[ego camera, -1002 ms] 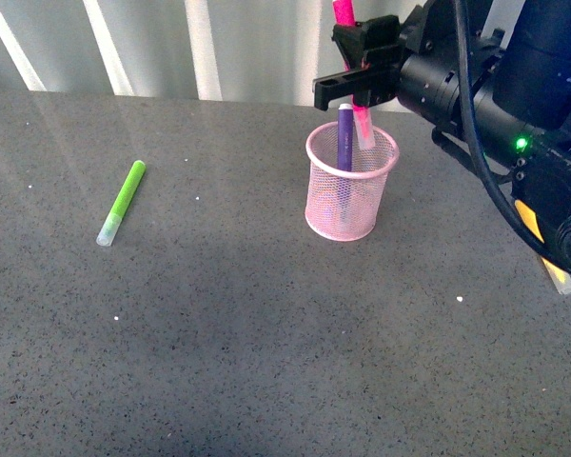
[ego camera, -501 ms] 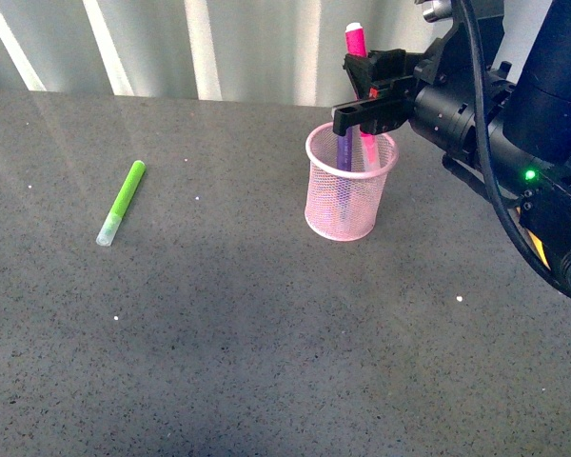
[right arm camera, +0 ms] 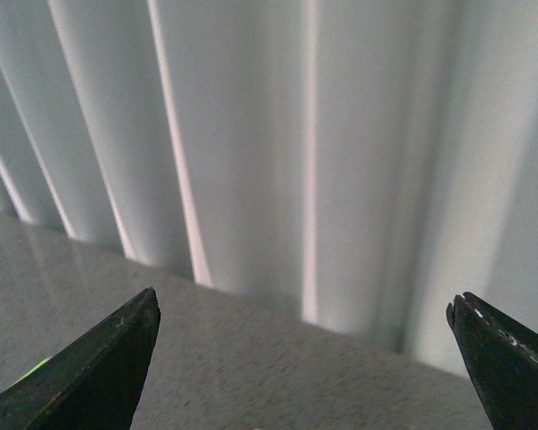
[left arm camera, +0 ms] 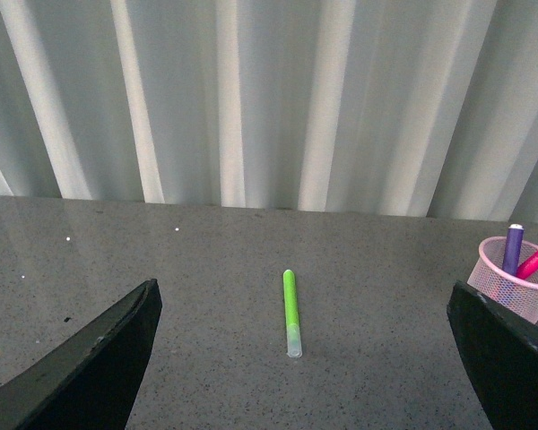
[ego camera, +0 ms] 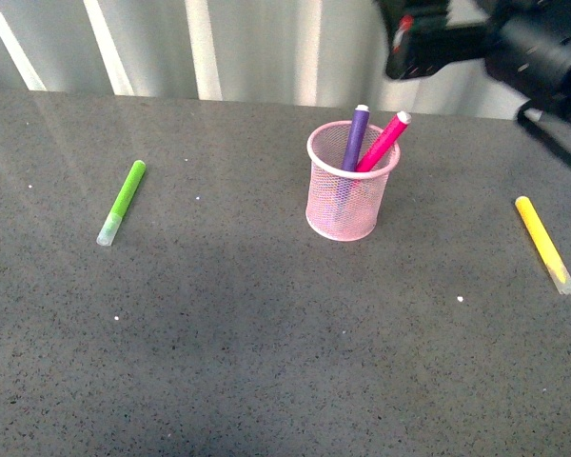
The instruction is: Insert purple and pink pens into pink cup
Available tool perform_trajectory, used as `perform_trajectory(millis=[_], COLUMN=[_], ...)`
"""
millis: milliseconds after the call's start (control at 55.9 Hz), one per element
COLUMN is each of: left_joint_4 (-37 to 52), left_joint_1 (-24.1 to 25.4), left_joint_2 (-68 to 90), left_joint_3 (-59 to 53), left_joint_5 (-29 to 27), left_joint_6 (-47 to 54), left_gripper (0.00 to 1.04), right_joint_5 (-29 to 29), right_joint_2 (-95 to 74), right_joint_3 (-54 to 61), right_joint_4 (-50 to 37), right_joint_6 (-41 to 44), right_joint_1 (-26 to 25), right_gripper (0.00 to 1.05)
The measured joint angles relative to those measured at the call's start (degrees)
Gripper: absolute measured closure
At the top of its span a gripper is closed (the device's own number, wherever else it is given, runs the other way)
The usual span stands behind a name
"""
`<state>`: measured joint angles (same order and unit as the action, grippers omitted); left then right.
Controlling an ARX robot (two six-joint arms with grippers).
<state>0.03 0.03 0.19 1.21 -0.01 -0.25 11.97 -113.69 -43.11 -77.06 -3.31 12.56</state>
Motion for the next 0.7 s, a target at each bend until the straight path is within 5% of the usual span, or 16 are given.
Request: perform_trajectory(millis=[107, 304, 447, 519, 698], left_joint_4=[0.0, 0.0, 0.0, 0.0, 0.0], left_joint_1=[0.0, 0.0, 0.0, 0.0, 0.0], left_joint_2=[0.0, 0.0, 0.0, 0.0, 0.0], left_joint_3=[0.0, 0.0, 0.0, 0.0, 0.0], left_joint_5=[0.0, 0.0, 0.0, 0.0, 0.0], left_joint_6=[0.0, 0.0, 0.0, 0.0, 0.0], left_gripper=[0.07, 0.07, 0.07, 0.07, 0.07], right_joint_5=[0.5, 7.6, 11.8, 13.9, 7.9], right_joint_2=[10.4, 36.3, 42.2, 43.6, 54.3], right_joint_3=[6.6, 25.2, 32.5, 33.0, 39.4], right_joint_4=[0.7, 7.1, 7.3, 11.5, 22.9], right_joint_6=[0.0, -4.2, -6.6, -5.3, 2.1], right_joint_1=[-5.0, -27.8, -38.8, -40.3, -33.0], right_gripper=[0.07, 0.07, 0.07, 0.12, 0.53])
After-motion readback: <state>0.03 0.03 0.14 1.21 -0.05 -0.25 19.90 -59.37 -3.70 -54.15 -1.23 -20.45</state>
